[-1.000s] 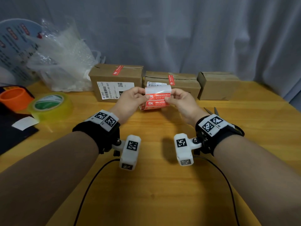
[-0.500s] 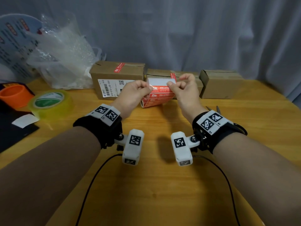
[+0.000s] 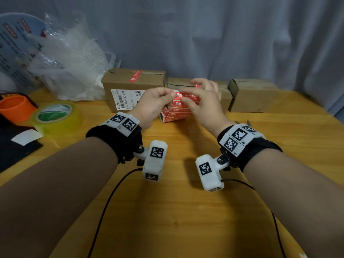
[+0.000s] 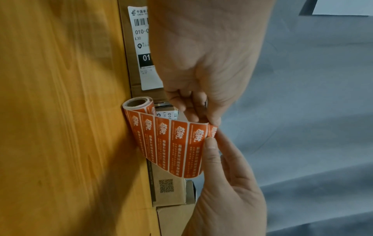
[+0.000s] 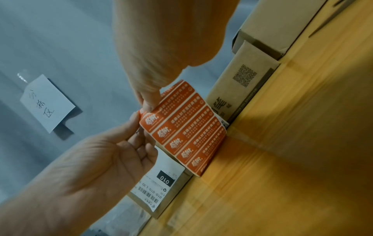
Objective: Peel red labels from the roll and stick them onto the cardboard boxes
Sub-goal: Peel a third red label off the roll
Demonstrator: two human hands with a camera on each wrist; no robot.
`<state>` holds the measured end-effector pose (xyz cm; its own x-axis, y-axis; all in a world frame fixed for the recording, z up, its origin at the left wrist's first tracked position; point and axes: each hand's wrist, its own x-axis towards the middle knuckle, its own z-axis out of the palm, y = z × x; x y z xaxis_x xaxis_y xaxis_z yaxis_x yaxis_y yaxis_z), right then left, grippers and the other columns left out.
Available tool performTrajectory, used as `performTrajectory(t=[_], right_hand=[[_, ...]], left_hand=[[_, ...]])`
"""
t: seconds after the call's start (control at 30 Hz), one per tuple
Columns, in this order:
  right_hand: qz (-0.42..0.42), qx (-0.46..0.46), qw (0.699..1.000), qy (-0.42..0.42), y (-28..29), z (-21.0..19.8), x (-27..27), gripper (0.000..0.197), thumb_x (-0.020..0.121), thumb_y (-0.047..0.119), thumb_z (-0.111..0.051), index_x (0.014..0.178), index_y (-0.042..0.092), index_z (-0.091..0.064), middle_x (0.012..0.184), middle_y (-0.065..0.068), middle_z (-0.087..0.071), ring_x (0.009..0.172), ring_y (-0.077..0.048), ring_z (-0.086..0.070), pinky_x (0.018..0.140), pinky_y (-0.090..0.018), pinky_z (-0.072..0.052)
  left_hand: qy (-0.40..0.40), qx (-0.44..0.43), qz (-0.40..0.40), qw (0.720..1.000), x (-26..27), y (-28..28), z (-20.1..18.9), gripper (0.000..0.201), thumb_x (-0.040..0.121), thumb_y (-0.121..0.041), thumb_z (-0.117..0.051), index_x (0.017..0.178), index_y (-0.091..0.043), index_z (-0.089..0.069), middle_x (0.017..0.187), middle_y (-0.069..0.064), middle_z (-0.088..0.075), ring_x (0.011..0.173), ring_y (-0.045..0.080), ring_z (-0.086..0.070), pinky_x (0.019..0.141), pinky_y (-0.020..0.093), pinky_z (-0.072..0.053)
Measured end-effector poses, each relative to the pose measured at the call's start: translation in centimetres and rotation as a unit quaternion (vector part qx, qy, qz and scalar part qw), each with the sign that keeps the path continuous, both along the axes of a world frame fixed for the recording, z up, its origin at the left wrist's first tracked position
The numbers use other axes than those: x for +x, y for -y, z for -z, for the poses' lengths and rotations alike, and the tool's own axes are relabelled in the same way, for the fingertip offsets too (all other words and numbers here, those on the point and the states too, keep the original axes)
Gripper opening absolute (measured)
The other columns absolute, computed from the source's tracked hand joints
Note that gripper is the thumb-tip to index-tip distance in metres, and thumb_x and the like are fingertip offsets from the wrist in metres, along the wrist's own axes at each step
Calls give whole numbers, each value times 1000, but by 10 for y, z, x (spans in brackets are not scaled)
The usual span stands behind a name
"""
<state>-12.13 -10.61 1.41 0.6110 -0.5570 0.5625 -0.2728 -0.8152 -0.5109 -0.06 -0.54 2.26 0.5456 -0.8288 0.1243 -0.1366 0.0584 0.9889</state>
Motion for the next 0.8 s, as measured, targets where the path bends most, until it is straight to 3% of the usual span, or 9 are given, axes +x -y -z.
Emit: performTrajectory(t=[0.13,0.23,0.43,0.57,0.8], right_hand=[[9,-15,1000,-7,5,1,-1,24,86,34,-60,110,33,-67,124,4,-54,124,-20,-35,105,-37,-20],[6,-20,1000,-12,6,2,-1,24,86,34,-61,109,32,-67,123,3,-55,122,-20,-37,102,-33,-19],[6,-25,1000,-12,8,2,-3,23,86,33,-62,108,31,-68,119,4,-56,119,-18,-39,97,-30,-19],[3,-28,1000,-12,7,0,0,23,86,33,-61,108,31,-68,117,4,-56,118,-18,-39,99,-31,-20],[-3,-25,1000,13,4,0,5,20,85,31,-62,104,27,-70,113,2,-59,116,-19,-41,103,-36,-26]], left_hand=[[11,11,-20,1000,3,3,1,13,94,-18,-53,92,-13,-64,75,-4,-66,55,-5,-60,59,14,-44],[3,15,-31,999,5,4,0,13,91,-24,-57,85,-16,-66,74,-6,-69,63,0,-63,61,16,-44],[-16,10,-25,1000,1,4,-5,25,89,-15,-60,104,5,-64,78,5,-66,57,2,-61,47,10,-45],[-46,11,-25,999,0,2,-10,5,87,-10,-62,92,-8,-60,75,3,-64,53,1,-61,45,10,-45],[-89,18,-63,994,-1,3,-12,35,82,-11,-68,106,-11,-43,79,1,-56,38,-1,-55,38,13,-43]])
